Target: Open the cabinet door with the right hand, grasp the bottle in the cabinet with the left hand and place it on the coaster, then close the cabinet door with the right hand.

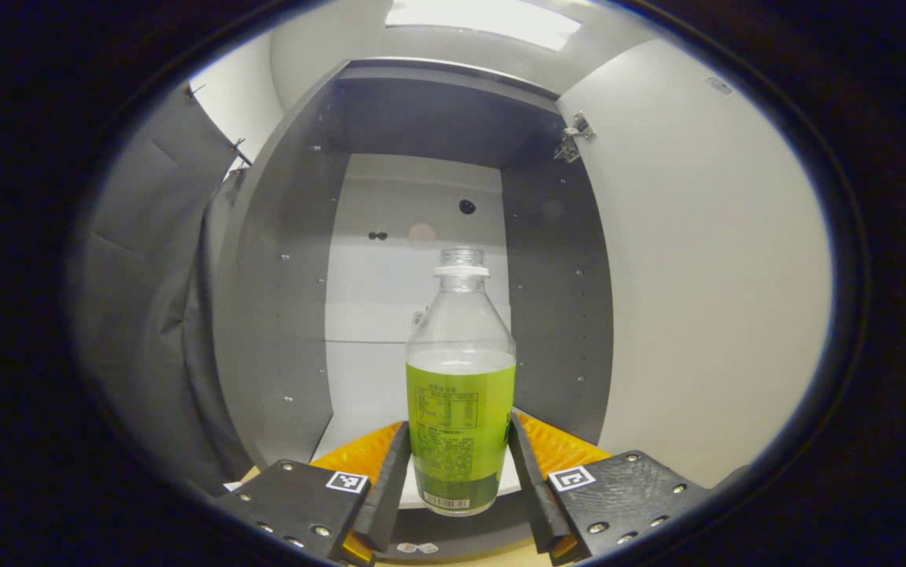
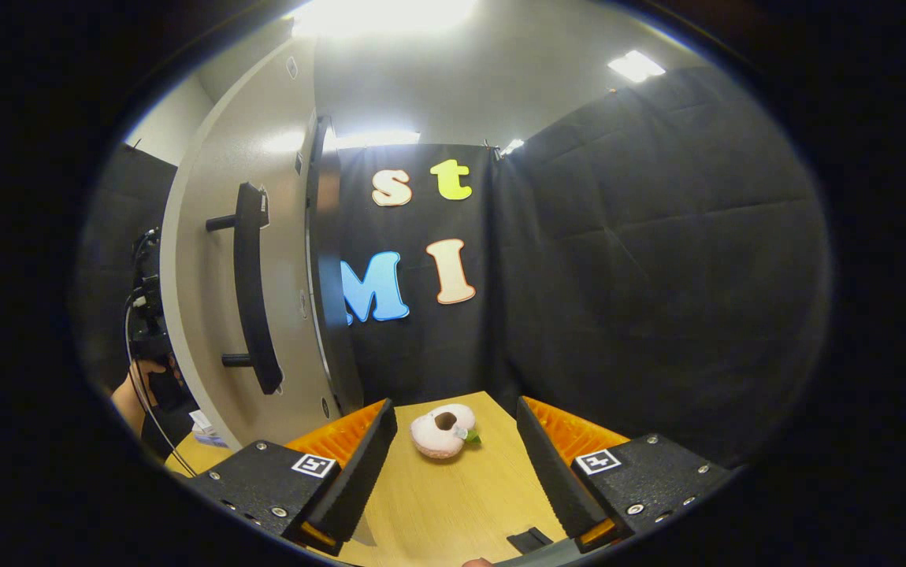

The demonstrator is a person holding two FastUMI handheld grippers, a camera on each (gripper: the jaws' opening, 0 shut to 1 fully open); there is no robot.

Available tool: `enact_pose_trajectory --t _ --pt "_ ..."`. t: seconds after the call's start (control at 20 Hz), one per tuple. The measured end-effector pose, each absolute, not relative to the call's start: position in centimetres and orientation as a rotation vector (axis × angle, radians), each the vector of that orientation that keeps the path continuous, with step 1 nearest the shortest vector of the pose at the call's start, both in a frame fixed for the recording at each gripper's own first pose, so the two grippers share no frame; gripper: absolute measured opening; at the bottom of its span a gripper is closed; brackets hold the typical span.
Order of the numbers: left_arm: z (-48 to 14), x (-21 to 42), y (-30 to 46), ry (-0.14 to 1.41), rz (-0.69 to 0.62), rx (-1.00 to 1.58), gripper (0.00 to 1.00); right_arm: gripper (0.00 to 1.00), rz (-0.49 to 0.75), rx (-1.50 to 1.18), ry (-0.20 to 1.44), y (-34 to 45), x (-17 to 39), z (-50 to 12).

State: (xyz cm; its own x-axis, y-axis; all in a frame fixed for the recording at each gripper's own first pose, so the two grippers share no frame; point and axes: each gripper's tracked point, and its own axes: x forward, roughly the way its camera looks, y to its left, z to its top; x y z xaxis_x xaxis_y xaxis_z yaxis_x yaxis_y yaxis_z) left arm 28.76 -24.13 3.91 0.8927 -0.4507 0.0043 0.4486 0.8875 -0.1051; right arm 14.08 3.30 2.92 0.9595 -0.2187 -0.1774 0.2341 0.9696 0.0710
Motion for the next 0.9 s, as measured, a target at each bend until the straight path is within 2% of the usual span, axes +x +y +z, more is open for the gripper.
enact_pose_trajectory --t 0.1,0.15,0.2,0.25,0.3,0.35,0.45,0.5,0.75,0.8,0.85,0.9 --pt "4.2 27.4 -23.1 0.016 -0.449 -0.109 0.72 0.95 -0.210 0.094 0.167 3.3 14.1 3.1" --pt "4.4 26.9 -22.6 0.013 -0.439 -0.111 0.68 0.95 -0.200 0.094 0.167 3.3 14.0 3.1" --pt "4.5 26.2 -22.1 0.007 -0.430 -0.115 0.72 0.94 -0.190 0.093 0.167 3.3 13.8 3.2" --pt "4.7 25.5 -21.5 0.003 -0.422 -0.118 0.68 0.94 -0.179 0.091 0.167 3.3 13.7 3.2" --pt "4.9 24.6 -21.0 -0.002 -0.414 -0.120 0.72 0.94 -0.169 0.088 0.167 3.3 13.6 3.2" --pt "5.0 23.9 -20.5 -0.001 -0.401 -0.117 0.68 0.94 -0.157 0.086 0.169 3.4 13.5 3.2" --pt "4.7 22.5 -19.6 0.000 -0.383 -0.122 0.68 0.95 -0.134 0.082 0.170 3.5 13.4 3.2" --pt "4.6 22.0 -19.1 -0.002 -0.372 -0.127 0.72 0.95 -0.124 0.079 0.171 3.5 13.3 3.2" --pt "4.2 18.7 -16.6 -0.007 -0.327 -0.130 0.72 0.94 -0.075 0.075 0.177 3.8 13.2 3.1" --pt "4.0 18.4 -16.4 -0.009 -0.319 -0.129 0.68 0.94 -0.064 0.077 0.177 3.9 13.2 3.1" --pt "4.1 18.0 -16.1 -0.015 -0.310 -0.127 0.72 0.94 -0.054 0.077 0.177 4.1 13.2 3.1" --pt "4.2 17.5 -15.8 -0.018 -0.303 -0.122 0.68 0.94 -0.044 0.073 0.177 4.2 13.2 3.1"
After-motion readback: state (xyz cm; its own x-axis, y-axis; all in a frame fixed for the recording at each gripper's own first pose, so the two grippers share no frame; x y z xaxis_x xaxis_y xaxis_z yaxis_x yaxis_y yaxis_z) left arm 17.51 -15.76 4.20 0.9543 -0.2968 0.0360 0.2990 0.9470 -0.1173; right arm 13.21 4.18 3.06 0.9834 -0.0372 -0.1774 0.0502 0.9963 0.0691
